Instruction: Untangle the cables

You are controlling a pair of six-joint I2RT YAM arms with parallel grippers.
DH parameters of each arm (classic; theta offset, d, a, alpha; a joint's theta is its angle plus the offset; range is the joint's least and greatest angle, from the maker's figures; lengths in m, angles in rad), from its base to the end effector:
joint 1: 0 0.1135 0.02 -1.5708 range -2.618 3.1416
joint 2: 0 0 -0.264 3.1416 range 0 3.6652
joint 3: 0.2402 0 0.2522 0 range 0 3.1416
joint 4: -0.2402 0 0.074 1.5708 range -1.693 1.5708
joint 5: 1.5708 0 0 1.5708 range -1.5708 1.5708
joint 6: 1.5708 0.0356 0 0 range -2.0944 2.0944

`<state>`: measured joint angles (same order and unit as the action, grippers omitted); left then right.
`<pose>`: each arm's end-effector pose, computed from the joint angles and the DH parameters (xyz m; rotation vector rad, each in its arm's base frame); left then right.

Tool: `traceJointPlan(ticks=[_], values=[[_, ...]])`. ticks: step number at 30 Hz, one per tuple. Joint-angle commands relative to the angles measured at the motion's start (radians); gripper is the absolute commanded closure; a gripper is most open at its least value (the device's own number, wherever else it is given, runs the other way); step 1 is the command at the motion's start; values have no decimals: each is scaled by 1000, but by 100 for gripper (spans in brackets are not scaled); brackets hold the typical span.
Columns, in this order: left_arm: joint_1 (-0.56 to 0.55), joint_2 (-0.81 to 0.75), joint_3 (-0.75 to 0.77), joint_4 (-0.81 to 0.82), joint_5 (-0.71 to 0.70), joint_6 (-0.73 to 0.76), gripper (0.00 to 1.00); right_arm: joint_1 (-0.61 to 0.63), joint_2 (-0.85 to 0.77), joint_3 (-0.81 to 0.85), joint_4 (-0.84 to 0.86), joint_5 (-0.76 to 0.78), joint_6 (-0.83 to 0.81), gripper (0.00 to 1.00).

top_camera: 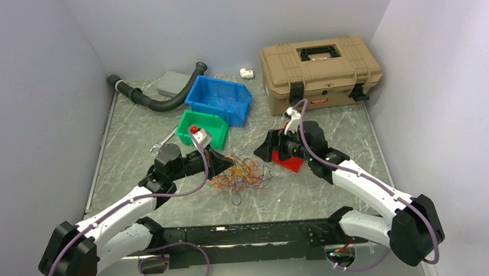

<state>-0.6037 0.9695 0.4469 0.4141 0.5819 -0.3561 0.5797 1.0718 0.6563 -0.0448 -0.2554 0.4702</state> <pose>0.1667 -0.1387 0.2497 0.6820 1.6771 -1.1885 0.1952 0.1385 0.2532 -0.2865 2.1215 0.9006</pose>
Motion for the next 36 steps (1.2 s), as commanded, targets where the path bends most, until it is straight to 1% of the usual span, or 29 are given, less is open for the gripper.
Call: traceJointPlan(ticks=[1,2,4,7,9,11,14,17,18,19,21,23,24,26,28,31,32,34,36], values=[[-2,-24,-16,127,93,12,100,-75,34,3,150,-188,125,4],[-2,-22,-14,125,97,15,100,-81,58,17,147,-215,132,4],[-3,-19,-11,132,115,31,100,-81,118,66,88,-283,131,5],[-9,-17,-17,146,106,48,100,-67,229,156,-15,-380,113,10],[-12,-15,-17,151,106,60,100,-48,258,164,-35,-396,109,12],[-14,-15,-15,155,109,66,100,-32,271,149,-29,-400,111,13],[-20,-14,-17,184,132,83,100,-13,298,110,35,-439,156,17],[-24,-14,-37,236,143,97,100,38,344,99,107,-462,188,22],[-25,-14,-38,243,143,101,100,59,363,102,121,-460,191,27],[-26,-12,-38,245,142,101,100,79,379,103,134,-458,199,34],[-25,-8,-26,232,138,103,100,97,407,100,160,-457,217,62],[-27,-16,-20,210,129,102,100,87,401,90,157,-420,234,90],[-28,-28,-22,199,116,99,100,72,384,90,131,-375,232,99],[-27,-62,-33,165,70,99,100,30,324,96,55,-260,214,100],[-27,-108,-58,138,14,105,100,-10,239,109,-70,-99,186,100],[-26,-187,-107,89,-128,97,100,-39,87,134,-233,248,165,100],[-25,-213,-120,63,-193,89,100,-42,35,137,-281,367,170,100],[-24,-280,-136,-22,-416,60,100,-48,-66,131,-351,578,199,100],[-22,-339,-134,-163,-671,-7,100,-50,-163,114,-396,751,228,100]])
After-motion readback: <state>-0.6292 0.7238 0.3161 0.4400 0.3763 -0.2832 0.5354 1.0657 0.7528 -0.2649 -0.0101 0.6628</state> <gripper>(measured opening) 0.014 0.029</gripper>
